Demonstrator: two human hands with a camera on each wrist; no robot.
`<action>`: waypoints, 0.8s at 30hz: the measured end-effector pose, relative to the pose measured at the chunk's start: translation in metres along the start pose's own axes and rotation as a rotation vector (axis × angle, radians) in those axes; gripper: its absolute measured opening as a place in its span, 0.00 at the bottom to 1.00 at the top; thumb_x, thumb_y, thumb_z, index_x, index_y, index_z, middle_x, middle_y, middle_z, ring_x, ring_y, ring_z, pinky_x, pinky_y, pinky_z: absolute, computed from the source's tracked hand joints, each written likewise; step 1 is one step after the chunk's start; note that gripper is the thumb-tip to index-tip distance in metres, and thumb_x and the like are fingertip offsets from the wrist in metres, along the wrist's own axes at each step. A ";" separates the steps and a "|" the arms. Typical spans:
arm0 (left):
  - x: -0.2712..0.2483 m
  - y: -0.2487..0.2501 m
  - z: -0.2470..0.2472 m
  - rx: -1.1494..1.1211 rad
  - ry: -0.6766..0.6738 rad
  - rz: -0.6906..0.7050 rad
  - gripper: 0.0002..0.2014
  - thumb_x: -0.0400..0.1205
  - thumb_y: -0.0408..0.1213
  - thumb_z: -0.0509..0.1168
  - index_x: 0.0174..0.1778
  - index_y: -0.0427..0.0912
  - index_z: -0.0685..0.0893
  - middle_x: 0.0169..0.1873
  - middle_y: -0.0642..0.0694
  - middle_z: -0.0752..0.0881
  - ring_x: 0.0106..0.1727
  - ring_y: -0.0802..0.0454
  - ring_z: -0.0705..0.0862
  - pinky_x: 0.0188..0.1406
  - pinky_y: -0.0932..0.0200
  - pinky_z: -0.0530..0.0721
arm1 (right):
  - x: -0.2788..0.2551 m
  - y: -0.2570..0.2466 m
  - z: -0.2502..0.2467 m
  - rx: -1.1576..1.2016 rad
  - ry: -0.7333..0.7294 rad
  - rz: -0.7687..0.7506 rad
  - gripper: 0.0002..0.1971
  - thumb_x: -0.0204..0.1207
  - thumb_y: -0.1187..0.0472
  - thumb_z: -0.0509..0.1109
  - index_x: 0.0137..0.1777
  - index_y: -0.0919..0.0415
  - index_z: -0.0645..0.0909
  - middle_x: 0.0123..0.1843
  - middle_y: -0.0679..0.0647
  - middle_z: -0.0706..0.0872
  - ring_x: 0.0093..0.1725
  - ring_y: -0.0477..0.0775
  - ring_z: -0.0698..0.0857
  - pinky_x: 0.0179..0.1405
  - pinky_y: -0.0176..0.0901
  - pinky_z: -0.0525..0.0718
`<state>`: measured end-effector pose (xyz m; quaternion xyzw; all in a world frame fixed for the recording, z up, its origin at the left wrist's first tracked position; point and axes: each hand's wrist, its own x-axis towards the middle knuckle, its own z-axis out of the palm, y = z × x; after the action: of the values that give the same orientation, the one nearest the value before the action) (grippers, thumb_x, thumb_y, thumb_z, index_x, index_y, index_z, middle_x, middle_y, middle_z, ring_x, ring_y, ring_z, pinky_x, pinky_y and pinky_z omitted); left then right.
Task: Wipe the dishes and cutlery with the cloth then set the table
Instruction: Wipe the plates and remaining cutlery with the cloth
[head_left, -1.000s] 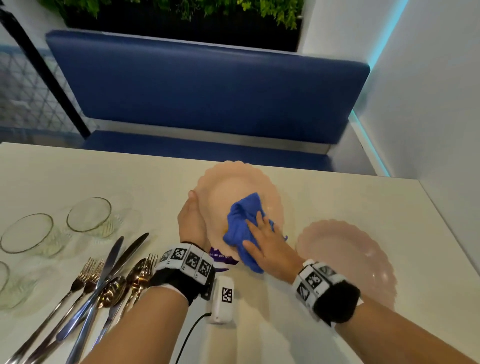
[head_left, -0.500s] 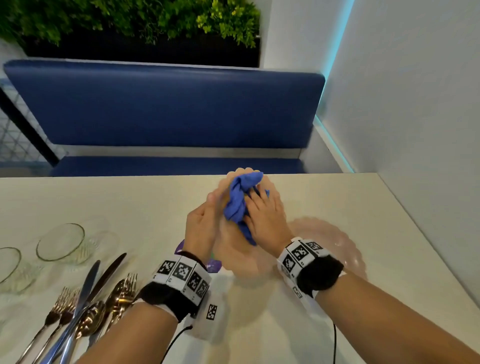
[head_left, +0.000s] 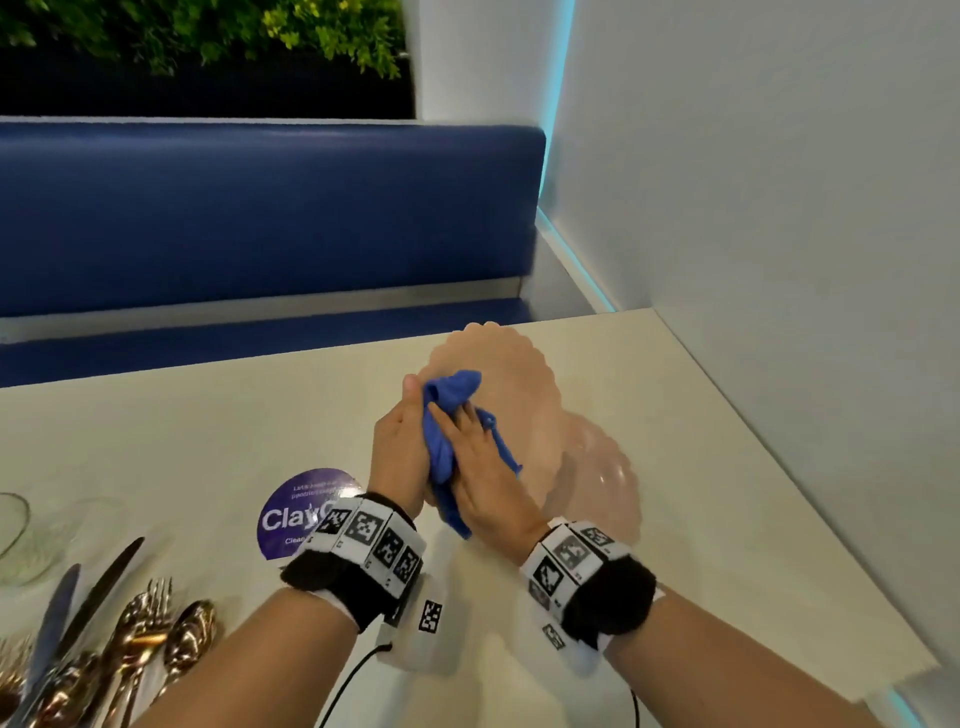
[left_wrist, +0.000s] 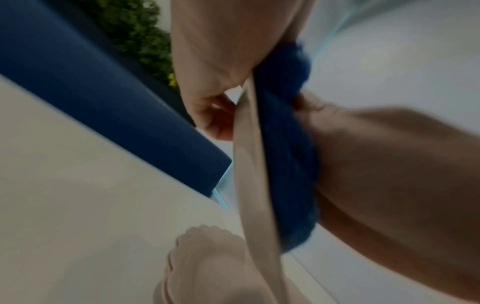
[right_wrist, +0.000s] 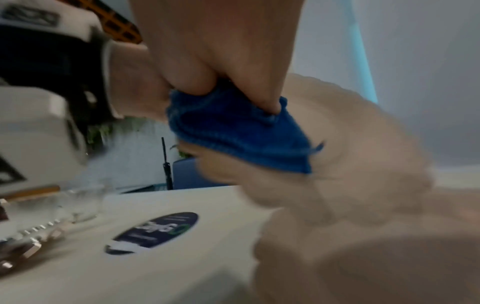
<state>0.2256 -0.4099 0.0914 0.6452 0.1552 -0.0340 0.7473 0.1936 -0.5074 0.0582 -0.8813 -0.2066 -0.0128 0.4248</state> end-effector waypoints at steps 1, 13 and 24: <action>-0.001 -0.001 0.005 0.058 -0.022 0.050 0.27 0.86 0.53 0.49 0.42 0.36 0.84 0.41 0.38 0.86 0.46 0.47 0.84 0.50 0.59 0.82 | 0.002 0.008 -0.006 -0.018 0.007 -0.003 0.27 0.83 0.56 0.48 0.82 0.56 0.54 0.84 0.59 0.56 0.84 0.57 0.52 0.83 0.57 0.51; -0.007 -0.017 0.038 0.001 0.115 -0.056 0.23 0.86 0.54 0.50 0.32 0.44 0.77 0.32 0.46 0.79 0.34 0.50 0.77 0.29 0.61 0.77 | -0.063 0.091 -0.067 -0.707 0.051 0.226 0.27 0.82 0.48 0.43 0.49 0.62 0.82 0.45 0.59 0.84 0.43 0.61 0.80 0.49 0.48 0.72; 0.011 -0.090 0.049 0.389 0.183 -0.027 0.24 0.87 0.51 0.49 0.48 0.34 0.82 0.48 0.35 0.85 0.54 0.36 0.82 0.54 0.48 0.77 | -0.075 0.081 -0.113 0.502 0.256 0.588 0.26 0.86 0.43 0.44 0.41 0.50 0.82 0.35 0.44 0.87 0.30 0.42 0.82 0.28 0.36 0.78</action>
<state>0.2228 -0.4708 0.0085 0.7757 0.2217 -0.0147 0.5907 0.1722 -0.6635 0.0553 -0.7631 0.1121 0.0503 0.6345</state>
